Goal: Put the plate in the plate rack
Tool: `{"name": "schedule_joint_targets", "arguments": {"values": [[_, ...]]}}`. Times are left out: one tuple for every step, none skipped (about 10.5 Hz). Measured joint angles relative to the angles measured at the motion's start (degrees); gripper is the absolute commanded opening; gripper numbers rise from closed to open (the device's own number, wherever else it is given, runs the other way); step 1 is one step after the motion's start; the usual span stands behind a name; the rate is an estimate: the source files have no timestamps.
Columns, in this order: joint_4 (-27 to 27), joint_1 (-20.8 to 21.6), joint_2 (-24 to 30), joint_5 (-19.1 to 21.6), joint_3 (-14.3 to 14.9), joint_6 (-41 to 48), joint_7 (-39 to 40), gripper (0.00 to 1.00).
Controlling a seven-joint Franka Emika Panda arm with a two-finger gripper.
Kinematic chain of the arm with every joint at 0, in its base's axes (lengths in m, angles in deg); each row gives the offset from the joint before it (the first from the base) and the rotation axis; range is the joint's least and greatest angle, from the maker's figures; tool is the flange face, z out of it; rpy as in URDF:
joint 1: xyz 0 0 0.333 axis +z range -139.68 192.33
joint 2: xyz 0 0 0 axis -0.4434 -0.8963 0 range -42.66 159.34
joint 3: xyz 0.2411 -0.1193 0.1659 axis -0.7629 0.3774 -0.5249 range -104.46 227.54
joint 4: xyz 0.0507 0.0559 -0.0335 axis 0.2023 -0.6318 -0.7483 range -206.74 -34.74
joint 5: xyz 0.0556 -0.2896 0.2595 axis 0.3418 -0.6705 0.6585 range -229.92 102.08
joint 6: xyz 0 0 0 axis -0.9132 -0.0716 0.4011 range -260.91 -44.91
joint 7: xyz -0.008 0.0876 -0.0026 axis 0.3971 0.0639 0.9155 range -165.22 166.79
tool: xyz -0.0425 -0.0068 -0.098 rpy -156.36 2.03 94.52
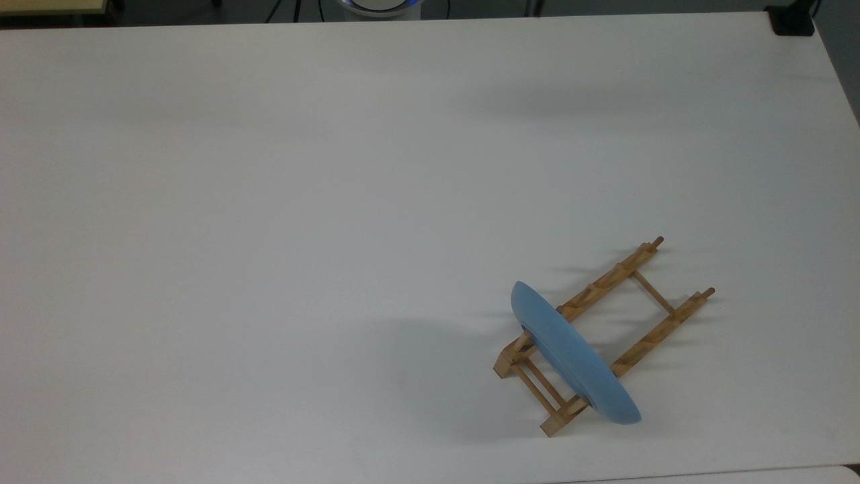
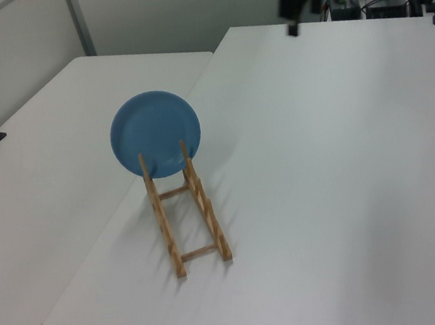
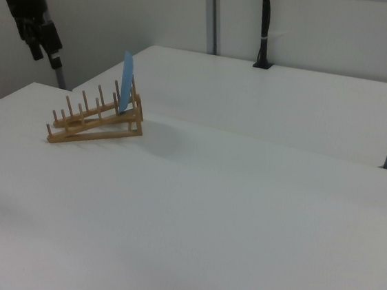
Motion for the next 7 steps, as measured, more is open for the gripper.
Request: {"name": "schedule_joint_targets", "arguments": {"values": [[-0.22,-0.38,1.51,3.8,2.29,3.96,3.03,1.0],[-1.05,-0.52,2.66,5.97,4.52,5.88,5.69,1.0],[-2.85,-0.59,3.51,7.05,6.35,6.15,9.94,1.0],[-4.34,-0.73,3.7,7.42,7.3,6.02,14.37,1.0],[-6.19,-1.35,3.7,7.57,7.71,2.53,18.18,1.0],[-8.25,-2.34,3.63,7.58,7.79,-3.48,20.3,1.0],[-9.77,-3.26,3.43,7.58,7.94,-8.07,22.0,1.0]]}}
